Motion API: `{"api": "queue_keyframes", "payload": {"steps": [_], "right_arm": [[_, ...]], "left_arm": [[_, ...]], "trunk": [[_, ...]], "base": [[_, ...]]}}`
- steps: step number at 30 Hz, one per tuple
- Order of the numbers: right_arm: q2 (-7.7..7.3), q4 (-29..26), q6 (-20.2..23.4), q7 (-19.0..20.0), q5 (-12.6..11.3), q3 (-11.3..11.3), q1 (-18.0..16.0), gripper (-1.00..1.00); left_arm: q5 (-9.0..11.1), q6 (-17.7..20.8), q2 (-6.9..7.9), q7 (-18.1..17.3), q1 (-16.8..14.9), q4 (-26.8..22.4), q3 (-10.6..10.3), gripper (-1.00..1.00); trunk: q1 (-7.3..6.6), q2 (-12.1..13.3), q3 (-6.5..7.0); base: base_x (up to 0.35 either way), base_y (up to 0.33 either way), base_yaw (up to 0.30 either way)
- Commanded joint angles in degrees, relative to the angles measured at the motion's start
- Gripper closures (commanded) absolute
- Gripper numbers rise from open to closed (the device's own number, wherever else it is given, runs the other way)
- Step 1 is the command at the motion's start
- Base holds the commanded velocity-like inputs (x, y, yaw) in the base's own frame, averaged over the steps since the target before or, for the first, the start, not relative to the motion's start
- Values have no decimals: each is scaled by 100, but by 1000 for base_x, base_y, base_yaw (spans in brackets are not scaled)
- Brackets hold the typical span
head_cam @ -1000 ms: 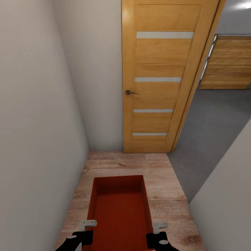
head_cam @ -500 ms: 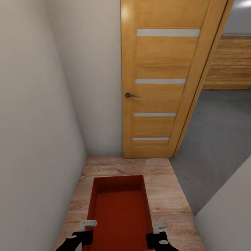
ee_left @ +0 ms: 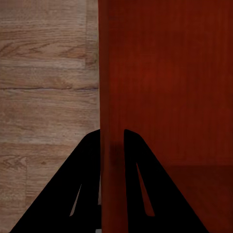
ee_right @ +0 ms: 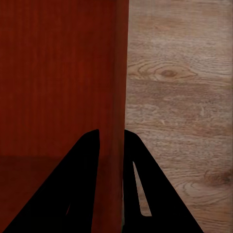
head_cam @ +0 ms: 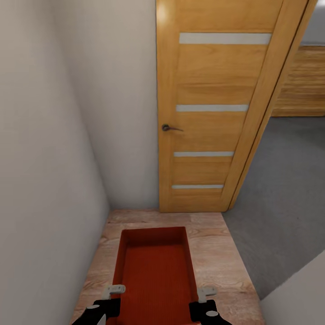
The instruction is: Move the two storage containers from the living room to the garage. In the garage, place one container on the floor and stack the other container on top of it (either order is fine).
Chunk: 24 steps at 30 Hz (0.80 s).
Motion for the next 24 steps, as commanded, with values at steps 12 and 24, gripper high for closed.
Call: {"api": "queue_keyframes", "payload": {"steps": [12,24], "right_arm": [[-107,67,-27,-30,-110,-53,-5,100],[-101,68,-19,-30,-110,-53,-5,100]], "left_arm": [[-70,17,11,58,-1,-49,16,100],[-76,8,10,59,-1,-54,20,100]], "trunk": [[4,-4,-6],[4,-4,-6]], "base": [[323,0,0],[38,0,-212]]}}
